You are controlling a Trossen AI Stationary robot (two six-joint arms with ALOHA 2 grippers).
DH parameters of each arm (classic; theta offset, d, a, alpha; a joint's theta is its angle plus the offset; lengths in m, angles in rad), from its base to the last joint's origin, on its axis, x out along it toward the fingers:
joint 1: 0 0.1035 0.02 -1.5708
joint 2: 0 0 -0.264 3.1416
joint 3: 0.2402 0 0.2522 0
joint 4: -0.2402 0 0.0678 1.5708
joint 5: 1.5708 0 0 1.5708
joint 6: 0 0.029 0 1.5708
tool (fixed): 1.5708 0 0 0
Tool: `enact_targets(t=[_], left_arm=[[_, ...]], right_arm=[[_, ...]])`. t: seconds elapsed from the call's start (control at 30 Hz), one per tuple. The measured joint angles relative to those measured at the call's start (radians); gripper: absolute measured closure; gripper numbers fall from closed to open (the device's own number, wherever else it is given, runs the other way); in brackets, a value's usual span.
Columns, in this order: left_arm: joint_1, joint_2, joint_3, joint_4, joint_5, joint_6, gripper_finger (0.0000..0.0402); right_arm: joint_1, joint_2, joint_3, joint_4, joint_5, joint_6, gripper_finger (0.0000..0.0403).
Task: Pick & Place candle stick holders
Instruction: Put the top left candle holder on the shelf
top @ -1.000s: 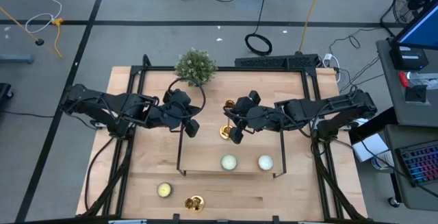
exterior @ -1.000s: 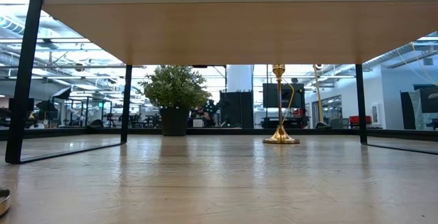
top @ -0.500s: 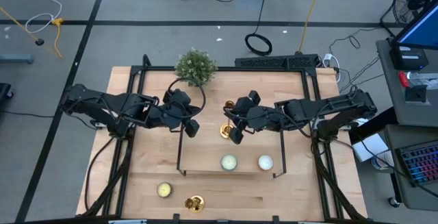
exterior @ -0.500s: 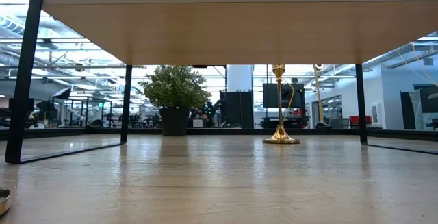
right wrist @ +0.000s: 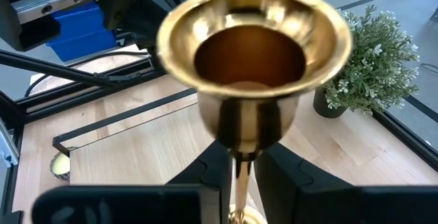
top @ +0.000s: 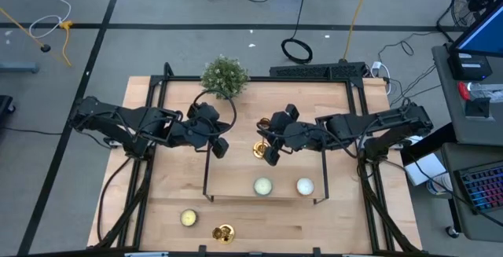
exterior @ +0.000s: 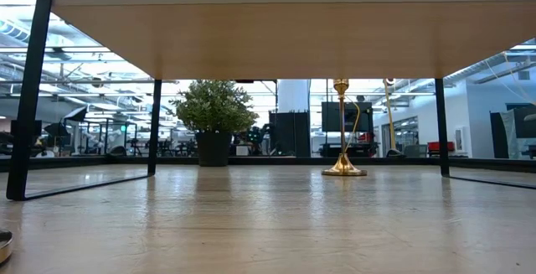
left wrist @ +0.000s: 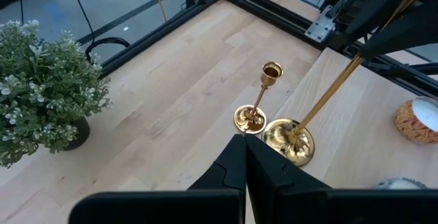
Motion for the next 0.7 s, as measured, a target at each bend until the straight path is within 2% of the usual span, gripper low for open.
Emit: enact_targets(t=[0.37, 0.7], left_arm=[[0.0, 0.0, 0.0, 0.0, 0.004, 0.001, 0.0401], [-0.008, 0.0, 0.0, 0.0, 0.003, -0.009, 0.0401]], right_arm=[[0.007, 0.0, 0.0, -0.001, 0.001, 0.011, 0.0324], [0.007, 0.0, 0.0, -0.037, 0.005, 0.035, 0.0324]])
